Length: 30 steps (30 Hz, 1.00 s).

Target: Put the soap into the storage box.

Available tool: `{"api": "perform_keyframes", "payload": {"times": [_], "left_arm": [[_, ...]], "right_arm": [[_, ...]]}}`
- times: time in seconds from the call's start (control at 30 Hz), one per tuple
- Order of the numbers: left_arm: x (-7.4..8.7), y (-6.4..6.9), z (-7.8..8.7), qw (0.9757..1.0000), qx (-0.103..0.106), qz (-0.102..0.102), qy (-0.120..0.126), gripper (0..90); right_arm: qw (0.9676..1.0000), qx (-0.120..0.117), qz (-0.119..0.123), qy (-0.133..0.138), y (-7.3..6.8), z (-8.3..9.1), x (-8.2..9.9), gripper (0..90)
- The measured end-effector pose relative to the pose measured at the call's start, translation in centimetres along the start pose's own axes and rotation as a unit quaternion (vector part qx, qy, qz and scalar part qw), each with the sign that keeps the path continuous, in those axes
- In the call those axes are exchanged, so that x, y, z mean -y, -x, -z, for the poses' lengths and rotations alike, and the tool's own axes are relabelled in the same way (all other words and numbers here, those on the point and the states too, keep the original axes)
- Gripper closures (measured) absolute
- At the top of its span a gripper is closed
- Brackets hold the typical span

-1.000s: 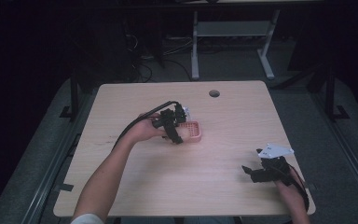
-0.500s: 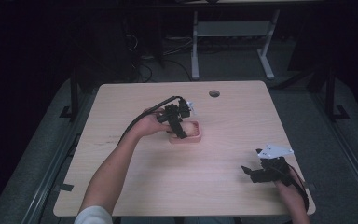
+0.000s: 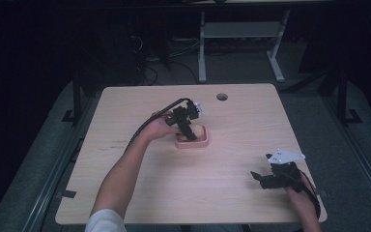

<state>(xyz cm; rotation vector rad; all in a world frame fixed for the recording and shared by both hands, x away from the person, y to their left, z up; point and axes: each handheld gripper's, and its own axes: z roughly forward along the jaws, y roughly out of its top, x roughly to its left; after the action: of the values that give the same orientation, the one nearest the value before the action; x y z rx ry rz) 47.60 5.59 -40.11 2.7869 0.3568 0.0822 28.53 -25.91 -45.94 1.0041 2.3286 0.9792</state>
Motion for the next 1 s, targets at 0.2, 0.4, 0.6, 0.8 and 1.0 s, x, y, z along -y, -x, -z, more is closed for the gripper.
{"api": "perform_keyframes", "payload": {"times": [0.2,0.4,0.6,0.8,1.0], "left_arm": [[0.0,-0.4,-0.9,0.9999,0.004,0.008,-0.009,32.0],[-0.1,-0.5,-1.3,0.9999,0.007,0.008,-0.012,32.0],[-0.1,-0.5,-1.3,0.9999,0.005,0.01,-0.011,31.9],[-0.1,-0.6,-1.4,0.9998,-0.001,0.009,-0.015,31.9],[-0.1,-0.6,-1.4,0.9998,0.001,0.012,-0.015,31.9]], "right_arm": [[1.0,-0.001,-0.002,0.0,0.0,0.0,0.0,13.8],[1.0,0.0,-0.004,0.0,0.0,0.0,0.0,13.8],[1.0,-0.001,-0.002,0.001,-0.1,0.0,0.0,13.8],[1.0,-0.001,-0.002,0.0,-0.1,0.0,0.0,13.8],[1.0,0.0,-0.004,0.001,0.0,0.0,0.0,13.8]]}}
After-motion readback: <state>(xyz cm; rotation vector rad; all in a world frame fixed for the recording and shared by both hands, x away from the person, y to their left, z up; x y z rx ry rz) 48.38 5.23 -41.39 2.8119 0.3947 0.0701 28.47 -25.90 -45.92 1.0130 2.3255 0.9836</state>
